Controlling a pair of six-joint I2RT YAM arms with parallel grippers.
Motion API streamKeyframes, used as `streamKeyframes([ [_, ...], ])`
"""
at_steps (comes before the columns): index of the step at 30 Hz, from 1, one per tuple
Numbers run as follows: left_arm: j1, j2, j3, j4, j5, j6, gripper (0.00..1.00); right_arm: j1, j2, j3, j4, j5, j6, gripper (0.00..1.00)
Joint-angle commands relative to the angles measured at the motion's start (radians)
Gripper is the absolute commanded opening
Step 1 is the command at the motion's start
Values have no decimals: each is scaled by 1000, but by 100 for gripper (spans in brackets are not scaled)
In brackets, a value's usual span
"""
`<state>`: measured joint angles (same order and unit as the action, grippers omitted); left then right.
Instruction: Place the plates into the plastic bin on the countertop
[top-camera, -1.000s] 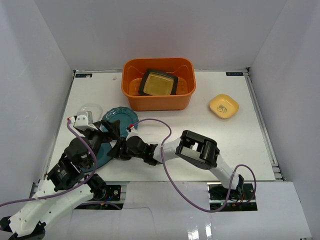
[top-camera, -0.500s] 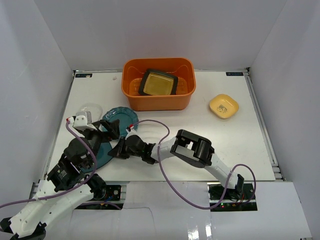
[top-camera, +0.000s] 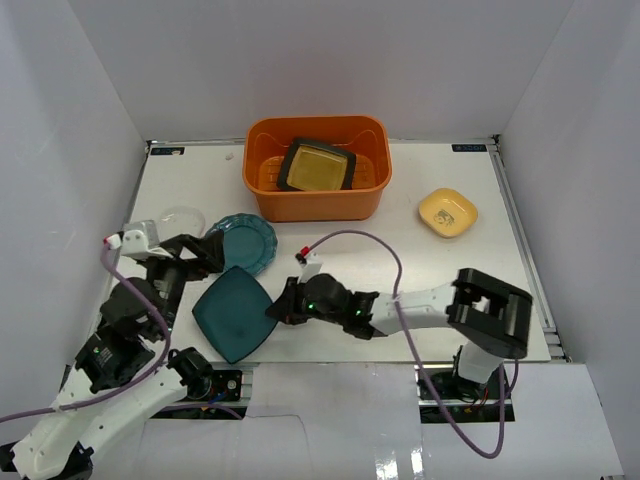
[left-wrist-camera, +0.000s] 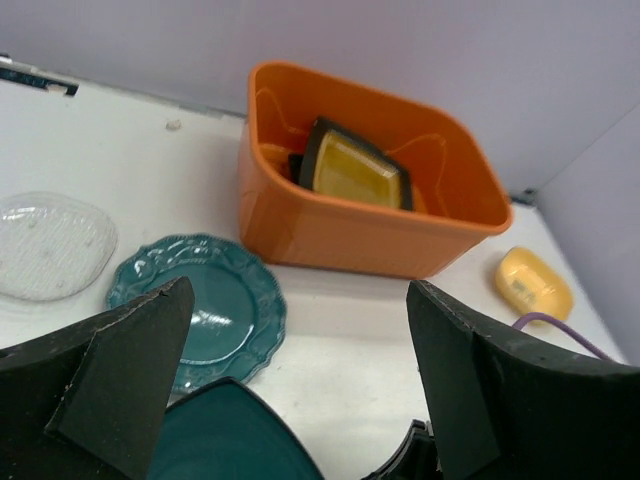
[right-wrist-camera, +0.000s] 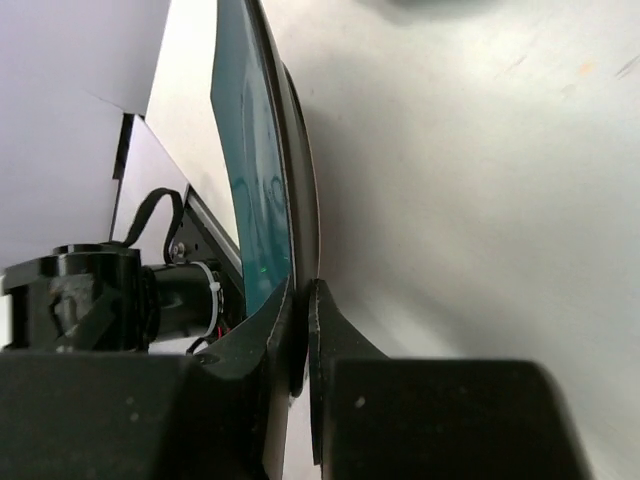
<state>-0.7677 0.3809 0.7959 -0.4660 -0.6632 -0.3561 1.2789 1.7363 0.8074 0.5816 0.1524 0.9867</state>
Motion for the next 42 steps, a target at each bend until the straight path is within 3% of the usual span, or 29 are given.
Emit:
streamKeyframes([
  [1,4,-5,138,1,-10,11,98,-94,-263,-8,98,41,-102,8],
  [5,4,9,193,-48,-3,-23,98,-222,-435,-19,66,-45,-100,8],
  [10,4,3,134,-68,-4,-73,98,-438,-563,47,-46,-79,-126,8],
  [15,4,16,51,-102,97,-217,98,-682,-457,267,-126,-187,-140,8],
  [18,4,64,-6,-103,140,-303,98,-755,-280,433,-163,-241,-135,8],
  [24,5,130,-153,-31,226,-443,98,-857,27,793,-282,-324,-97,8],
  [28,5,154,-253,-16,208,-530,98,-877,141,900,-354,-358,-94,8],
  [38,15,279,-366,-20,111,-711,98,-894,209,832,-365,-396,-100,8],
  [42,85,329,-408,33,108,-742,98,-897,220,811,-379,-396,-111,8],
])
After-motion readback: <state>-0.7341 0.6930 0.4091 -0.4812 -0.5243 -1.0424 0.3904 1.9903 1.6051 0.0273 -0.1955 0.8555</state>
